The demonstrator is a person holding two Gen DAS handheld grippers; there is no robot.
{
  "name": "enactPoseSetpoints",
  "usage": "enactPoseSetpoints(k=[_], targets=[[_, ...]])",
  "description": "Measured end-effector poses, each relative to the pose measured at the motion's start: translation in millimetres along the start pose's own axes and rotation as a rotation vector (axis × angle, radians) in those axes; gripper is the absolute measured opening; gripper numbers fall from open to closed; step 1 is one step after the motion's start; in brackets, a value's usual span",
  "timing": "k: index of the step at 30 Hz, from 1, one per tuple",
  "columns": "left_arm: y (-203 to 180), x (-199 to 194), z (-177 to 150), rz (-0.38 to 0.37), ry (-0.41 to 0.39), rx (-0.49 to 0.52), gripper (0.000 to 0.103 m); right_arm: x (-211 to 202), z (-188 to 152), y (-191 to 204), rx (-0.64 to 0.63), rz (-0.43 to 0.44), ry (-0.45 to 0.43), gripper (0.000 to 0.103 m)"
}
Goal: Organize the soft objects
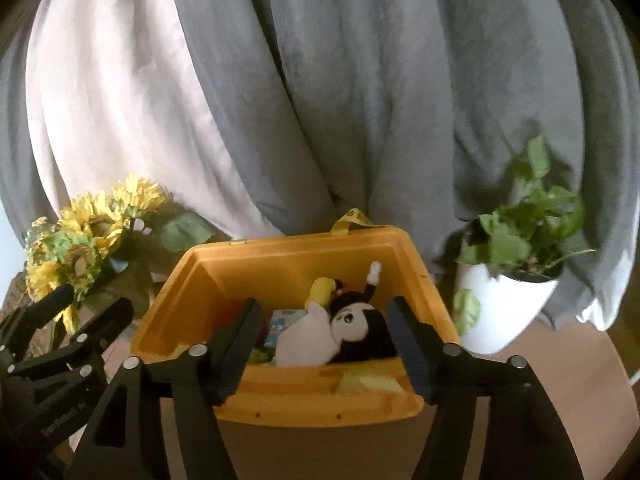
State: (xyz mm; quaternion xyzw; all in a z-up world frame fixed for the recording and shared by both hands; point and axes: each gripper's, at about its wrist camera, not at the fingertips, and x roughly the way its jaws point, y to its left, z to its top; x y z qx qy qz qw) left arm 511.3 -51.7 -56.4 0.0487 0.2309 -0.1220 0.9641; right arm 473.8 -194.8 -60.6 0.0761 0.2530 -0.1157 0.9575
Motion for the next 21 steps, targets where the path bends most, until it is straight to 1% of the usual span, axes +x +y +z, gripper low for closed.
enactPoseSetpoints(k=[2,5,12,16,21], targets=[[-0.5,-15.4,-1.5,0.010,-0.017,0.005,0.097,-14.0,-3.5,-0.2,0.000,-0.009,-0.010,0.070],[1.3,-41.0,-5.4,0.039,-0.039,0.003,0.103,-36.1,-10.7,-1.0,0.004,-0.022,-0.023,0.071],[3.0,-88.4,-12.1,0.047,-0.068,0.009,0.103,-89.1,-26.0,1.8,0.010,-0.038,-0.065,0.073],[1.5,-115.6,-14.7,0.028,-0.088,0.017,0.103,-119.9,-34.1,3.3,0.005,-0.067,-0.098,0.076],[-0.3,-144.2,-18.7,0.000,-0.117,0.032,0.103,-153.5,-42.3,1.0,0.019,-0.085,-0.131,0.076]])
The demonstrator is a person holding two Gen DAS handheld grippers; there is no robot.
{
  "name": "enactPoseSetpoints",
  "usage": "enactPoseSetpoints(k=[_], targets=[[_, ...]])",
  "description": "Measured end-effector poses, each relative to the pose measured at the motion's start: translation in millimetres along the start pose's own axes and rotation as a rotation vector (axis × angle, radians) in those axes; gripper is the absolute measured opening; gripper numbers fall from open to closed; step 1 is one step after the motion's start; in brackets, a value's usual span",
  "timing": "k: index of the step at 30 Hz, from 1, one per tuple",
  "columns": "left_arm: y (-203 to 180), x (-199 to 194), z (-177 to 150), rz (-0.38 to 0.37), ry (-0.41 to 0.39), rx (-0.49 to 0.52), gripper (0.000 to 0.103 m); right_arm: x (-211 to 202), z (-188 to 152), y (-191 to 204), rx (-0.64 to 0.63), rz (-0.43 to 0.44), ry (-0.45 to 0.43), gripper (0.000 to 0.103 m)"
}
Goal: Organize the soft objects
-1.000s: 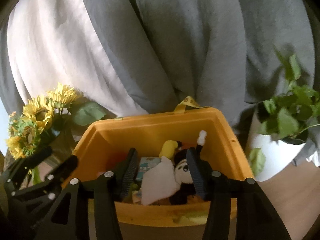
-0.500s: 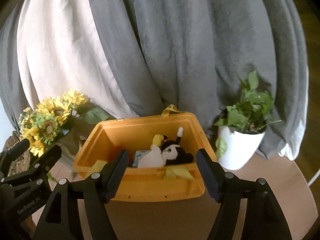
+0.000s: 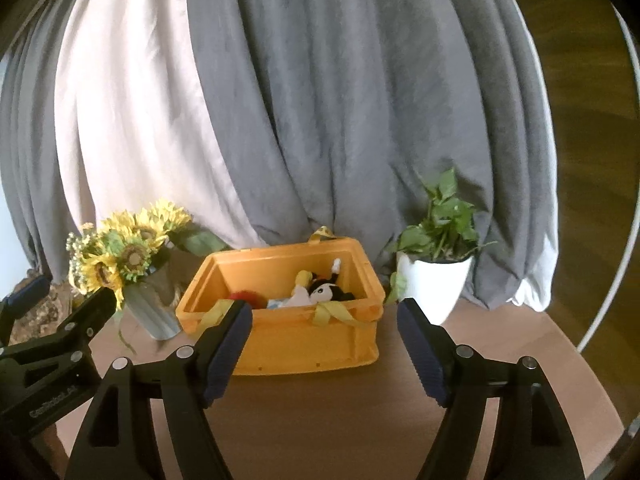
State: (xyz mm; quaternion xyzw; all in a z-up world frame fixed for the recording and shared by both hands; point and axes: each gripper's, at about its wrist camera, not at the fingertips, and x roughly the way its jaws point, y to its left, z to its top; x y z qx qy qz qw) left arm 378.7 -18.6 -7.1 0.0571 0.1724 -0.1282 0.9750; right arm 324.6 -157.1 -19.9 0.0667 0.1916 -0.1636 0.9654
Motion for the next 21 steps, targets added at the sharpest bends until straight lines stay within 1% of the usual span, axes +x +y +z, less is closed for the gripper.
enactPoseSetpoints(k=[11,15,21], targets=[[-4.7,-58.3,-9.5,0.019,-0.028,-0.022,0.103,-55.6,-11.9,-9.3,0.024,0.002,-0.047,0.076],[-9.2,-88.0,-16.2,0.034,-0.042,-0.032,0.103,-75.7,-16.6,-12.9,0.014,0.002,-0.057,0.076],[-12.8,-129.9,-29.5,0.032,-0.047,-0.036,0.103,-118.7,-29.1,-18.9,-0.008,0.008,-0.076,0.076]])
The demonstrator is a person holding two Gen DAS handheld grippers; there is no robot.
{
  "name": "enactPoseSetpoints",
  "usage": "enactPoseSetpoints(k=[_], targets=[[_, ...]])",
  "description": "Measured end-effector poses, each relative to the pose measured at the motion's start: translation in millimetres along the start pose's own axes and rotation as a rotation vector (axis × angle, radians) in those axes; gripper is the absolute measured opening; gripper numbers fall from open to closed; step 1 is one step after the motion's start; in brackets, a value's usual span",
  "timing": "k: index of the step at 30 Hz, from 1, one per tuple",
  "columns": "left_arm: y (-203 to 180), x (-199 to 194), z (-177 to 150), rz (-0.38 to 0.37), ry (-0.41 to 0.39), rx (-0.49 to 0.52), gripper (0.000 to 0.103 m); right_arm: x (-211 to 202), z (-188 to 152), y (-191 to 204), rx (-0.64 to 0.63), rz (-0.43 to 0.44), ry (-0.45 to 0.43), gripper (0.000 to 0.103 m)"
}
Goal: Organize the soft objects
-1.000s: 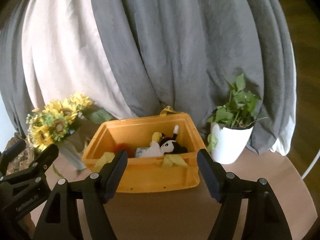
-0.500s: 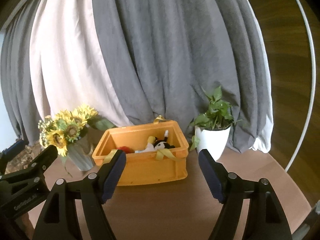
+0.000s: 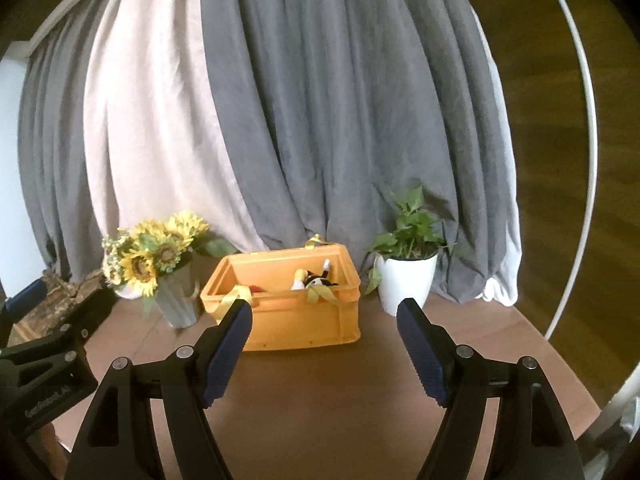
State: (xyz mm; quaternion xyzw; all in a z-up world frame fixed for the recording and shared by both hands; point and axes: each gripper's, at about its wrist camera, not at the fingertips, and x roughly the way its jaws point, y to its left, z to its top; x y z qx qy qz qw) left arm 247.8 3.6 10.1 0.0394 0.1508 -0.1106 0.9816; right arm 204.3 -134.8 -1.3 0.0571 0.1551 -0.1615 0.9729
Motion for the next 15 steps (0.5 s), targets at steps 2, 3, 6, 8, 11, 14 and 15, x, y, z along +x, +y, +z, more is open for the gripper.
enactPoseSetpoints(k=[2,3,6,8,11,14,15], targets=[[-1.2,-16.8,-4.8,-0.002,-0.005,0.005,0.103,-16.6,-5.4,-3.0,-0.002,0.001,-0.007,0.076],[-2.1,-24.4,-6.6,-0.002,-0.004,0.007,0.103,-24.9,-8.0,-4.2,-0.004,0.002,-0.011,0.076],[-2.4,-47.4,-12.0,-0.007,-0.007,0.010,0.103,-49.6,-16.2,-8.5,-0.005,0.005,-0.017,0.076],[-2.6,-63.7,-15.3,-0.004,-0.013,0.014,0.103,-65.8,-21.0,-12.0,0.003,0.004,-0.021,0.076],[-3.0,-81.4,-20.0,-0.009,-0.015,0.017,0.103,-86.2,-26.7,-13.5,0.009,0.000,-0.028,0.076],[-0.9,-97.6,-23.7,-0.012,-0.017,0.012,0.103,-102.4,-31.3,-13.2,0.005,0.002,-0.030,0.076],[0.4,-104.2,-25.7,-0.013,-0.018,0.009,0.103,-107.3,-32.7,-13.1,0.004,0.003,-0.032,0.076]])
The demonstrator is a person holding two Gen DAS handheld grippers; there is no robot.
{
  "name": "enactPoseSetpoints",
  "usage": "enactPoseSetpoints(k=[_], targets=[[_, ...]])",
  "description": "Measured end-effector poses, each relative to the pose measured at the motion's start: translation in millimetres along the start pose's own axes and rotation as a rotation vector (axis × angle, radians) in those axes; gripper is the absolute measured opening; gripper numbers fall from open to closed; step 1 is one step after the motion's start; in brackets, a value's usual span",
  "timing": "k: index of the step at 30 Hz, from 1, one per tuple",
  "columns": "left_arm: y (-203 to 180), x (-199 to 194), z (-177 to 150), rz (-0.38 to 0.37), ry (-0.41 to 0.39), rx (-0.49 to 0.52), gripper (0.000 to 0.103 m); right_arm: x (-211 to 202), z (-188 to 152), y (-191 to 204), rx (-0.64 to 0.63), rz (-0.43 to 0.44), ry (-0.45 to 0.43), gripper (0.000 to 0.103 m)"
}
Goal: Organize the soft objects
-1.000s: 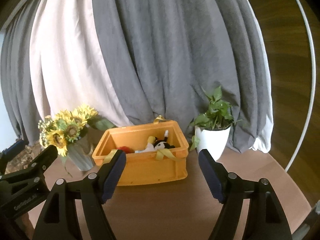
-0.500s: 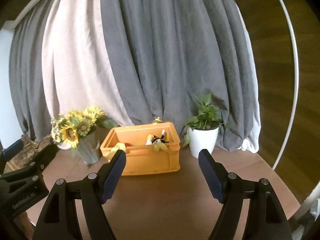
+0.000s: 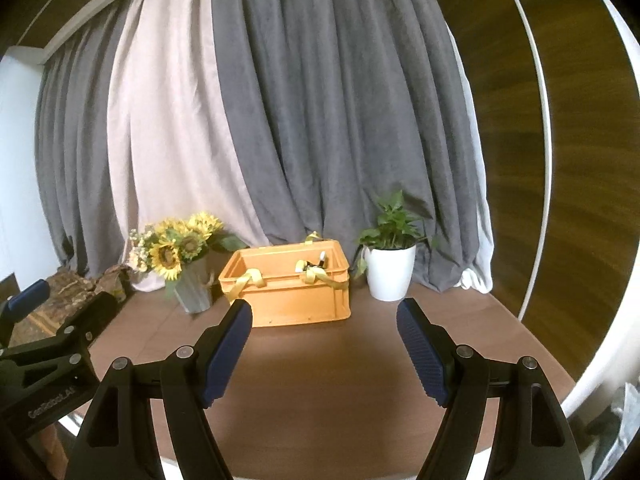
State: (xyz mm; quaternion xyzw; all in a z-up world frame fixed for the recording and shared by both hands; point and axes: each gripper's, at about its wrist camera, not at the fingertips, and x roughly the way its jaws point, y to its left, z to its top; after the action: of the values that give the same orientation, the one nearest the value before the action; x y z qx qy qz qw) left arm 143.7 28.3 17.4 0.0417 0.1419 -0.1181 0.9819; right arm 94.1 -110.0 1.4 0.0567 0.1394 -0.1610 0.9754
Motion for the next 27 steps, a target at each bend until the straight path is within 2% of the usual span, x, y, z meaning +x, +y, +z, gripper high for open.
enactPoseSetpoints(k=[13,27], targets=[[8.0,-42.8,-10.9,0.019,-0.021,-0.005,0.103,-47.6,-11.1,3.4,-0.004,0.015,-0.026,0.076],[9.4,-59.8,-13.3,0.031,-0.030,0.001,0.103,-59.4,-12.6,4.9,-0.003,0.022,-0.036,0.076]])
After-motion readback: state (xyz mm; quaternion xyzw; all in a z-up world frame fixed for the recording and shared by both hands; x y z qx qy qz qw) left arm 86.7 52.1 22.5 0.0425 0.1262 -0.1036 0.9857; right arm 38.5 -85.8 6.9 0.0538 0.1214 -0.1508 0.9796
